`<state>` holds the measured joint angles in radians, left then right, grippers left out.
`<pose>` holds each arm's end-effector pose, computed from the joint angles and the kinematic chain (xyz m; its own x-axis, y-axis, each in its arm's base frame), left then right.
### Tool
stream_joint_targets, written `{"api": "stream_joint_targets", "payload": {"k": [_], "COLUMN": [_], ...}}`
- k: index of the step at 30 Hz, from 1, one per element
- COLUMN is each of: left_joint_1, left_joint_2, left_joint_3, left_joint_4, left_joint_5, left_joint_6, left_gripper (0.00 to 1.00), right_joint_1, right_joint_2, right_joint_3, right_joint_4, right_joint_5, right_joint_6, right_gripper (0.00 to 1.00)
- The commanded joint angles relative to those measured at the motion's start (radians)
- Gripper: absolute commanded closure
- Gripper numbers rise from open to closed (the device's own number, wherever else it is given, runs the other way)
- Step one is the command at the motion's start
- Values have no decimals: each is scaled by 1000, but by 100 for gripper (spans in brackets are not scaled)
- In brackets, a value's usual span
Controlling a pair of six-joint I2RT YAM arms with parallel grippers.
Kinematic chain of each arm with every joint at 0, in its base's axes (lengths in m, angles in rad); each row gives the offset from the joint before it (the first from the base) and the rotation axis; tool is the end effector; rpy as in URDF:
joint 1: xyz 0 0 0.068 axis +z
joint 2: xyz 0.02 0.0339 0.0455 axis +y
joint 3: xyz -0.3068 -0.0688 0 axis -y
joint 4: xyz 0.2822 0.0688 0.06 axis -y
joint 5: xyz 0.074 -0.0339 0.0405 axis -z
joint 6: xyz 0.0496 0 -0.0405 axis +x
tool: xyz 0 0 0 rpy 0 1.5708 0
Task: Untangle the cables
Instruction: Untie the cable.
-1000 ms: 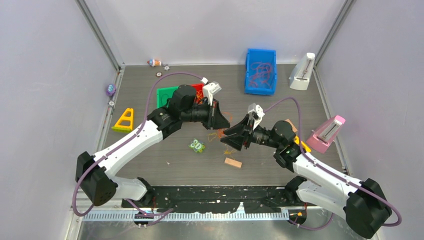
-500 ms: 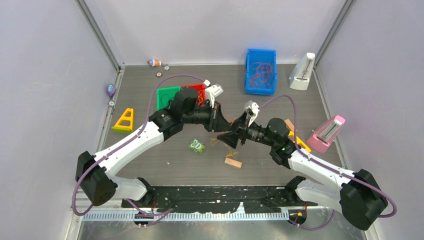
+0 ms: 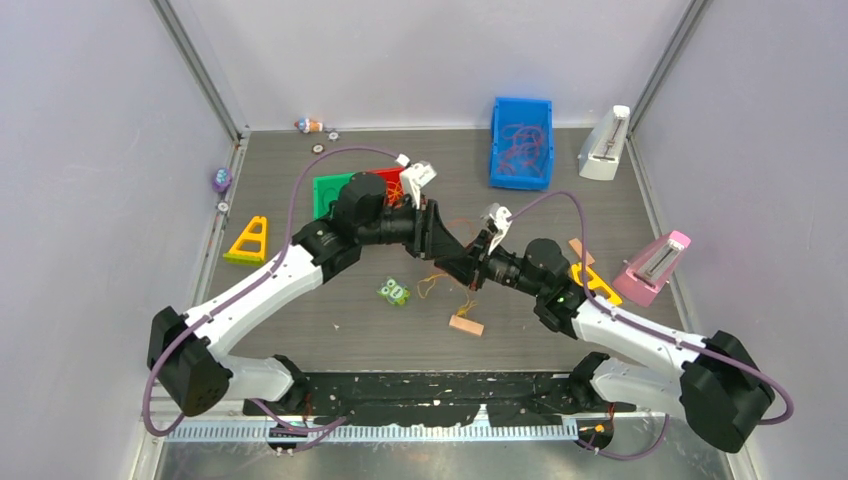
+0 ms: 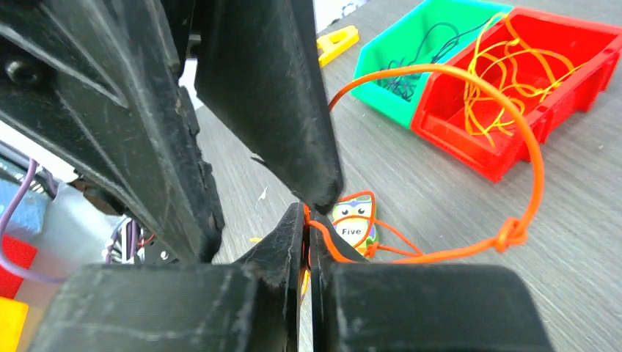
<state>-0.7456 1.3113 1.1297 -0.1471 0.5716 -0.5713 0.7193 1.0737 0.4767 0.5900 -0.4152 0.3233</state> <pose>0.2310 -0.2498 0.3807 -0.7114 0.0379 -0.7017 0.6682 0.3460 -0.6587 0.1826 0.1865 0.2733 -0.2929 0.1299 -0.9473 -0.8577 0.4022 0.3204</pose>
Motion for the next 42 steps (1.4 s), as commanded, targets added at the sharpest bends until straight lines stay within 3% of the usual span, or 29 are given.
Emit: {"api": "stream_joint_targets", "payload": {"k": [1,4,8,9,15,21,28,35,42], "left_joint_1": [53,98,130,132,135,134,117,-42,-107], "left_joint_2": [-115,-238,-416,-454,-643,-683,-581,-430,-239], "left_joint_3": [-68,-159,-255,-279,-472,-655,-786,-797,-764], "left_joint_4": [24,37,-18,-32,12,221,454,616,824], "left_joint_5": [19,-31,-196,-244,-515,-505,-382,-474,-473], "left_joint_6": [8,49,127,145,123,72,16,82,116], "left_gripper": [47,22,2,1,0,1,5,10,13], "right_joint_1": [-1,-1,-3,-3,-5,-4,-6,-6,-6], "right_joint_2": [-101,-177,-240,-252,-258,-245,-207,-169,-163], "right_joint_3": [-1,-12,-5,4,112,231,339,426,461], "right_joint_4": [0,-74,-167,-191,-315,-411,-466,-519,-521], "right_joint_5": [105,138,207,227,316,426,529,585,581], "right_joint_6": [-28,-37,-31,-25,16,85,178,191,197], "right_gripper": [94,94,94,94,94,94,94,94,94]}}
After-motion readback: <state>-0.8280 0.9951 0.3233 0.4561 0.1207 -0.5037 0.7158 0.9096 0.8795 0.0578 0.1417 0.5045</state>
